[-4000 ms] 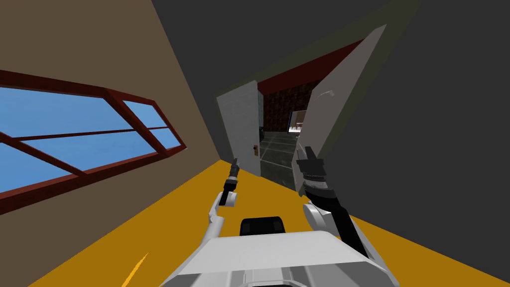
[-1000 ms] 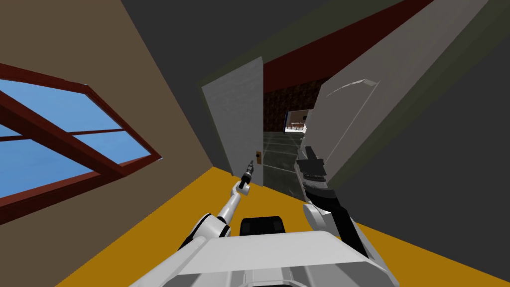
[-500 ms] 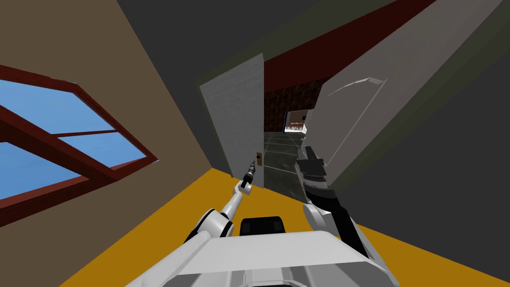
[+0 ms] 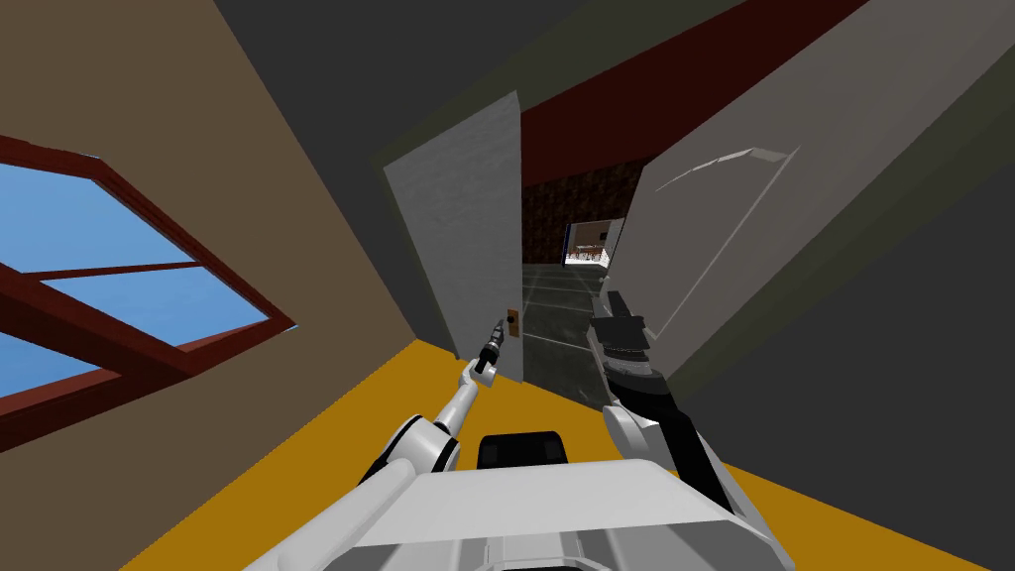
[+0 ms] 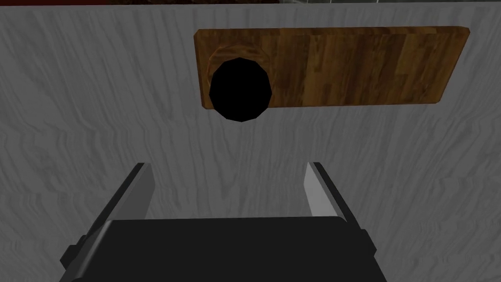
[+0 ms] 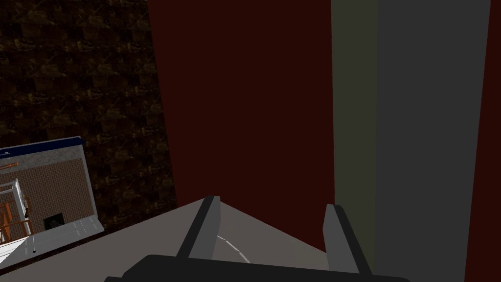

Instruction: Push the door open

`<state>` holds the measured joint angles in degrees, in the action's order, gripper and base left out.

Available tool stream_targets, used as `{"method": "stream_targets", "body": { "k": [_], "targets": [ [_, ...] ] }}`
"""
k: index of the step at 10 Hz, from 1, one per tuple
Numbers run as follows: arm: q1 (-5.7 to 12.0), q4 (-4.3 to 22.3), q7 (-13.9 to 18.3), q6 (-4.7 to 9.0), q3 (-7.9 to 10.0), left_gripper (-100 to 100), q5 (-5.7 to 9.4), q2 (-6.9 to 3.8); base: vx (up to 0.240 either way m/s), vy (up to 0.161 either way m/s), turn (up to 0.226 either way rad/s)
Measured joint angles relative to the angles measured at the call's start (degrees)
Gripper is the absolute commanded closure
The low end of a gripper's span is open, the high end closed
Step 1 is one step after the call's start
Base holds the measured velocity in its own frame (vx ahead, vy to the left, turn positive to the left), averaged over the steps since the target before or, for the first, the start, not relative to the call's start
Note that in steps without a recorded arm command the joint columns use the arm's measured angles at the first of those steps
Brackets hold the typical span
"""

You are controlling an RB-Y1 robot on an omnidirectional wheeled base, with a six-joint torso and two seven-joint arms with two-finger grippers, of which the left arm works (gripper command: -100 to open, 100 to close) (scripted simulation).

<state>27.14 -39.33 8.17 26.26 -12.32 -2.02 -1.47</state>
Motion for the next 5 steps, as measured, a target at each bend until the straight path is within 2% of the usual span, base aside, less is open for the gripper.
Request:
{"method": "stream_targets", "body": {
  "k": [2, 4, 5],
  "targets": [
    [0.22, 0.52, -0.1, 0.3, 0.28, -100, 0.1, 0.09, 0.179, -0.082, -0.02],
    [0.01, 0.21, -0.08, 0.19, 0.4, -100, 0.14, 1.05, 0.13, -0.053, -0.012],
    [-0.03, 0.1, -0.05, 0.13, 0.38, 100, 0.14, 1.11, -0.011, 0.003, 0.004]
  ]
}}
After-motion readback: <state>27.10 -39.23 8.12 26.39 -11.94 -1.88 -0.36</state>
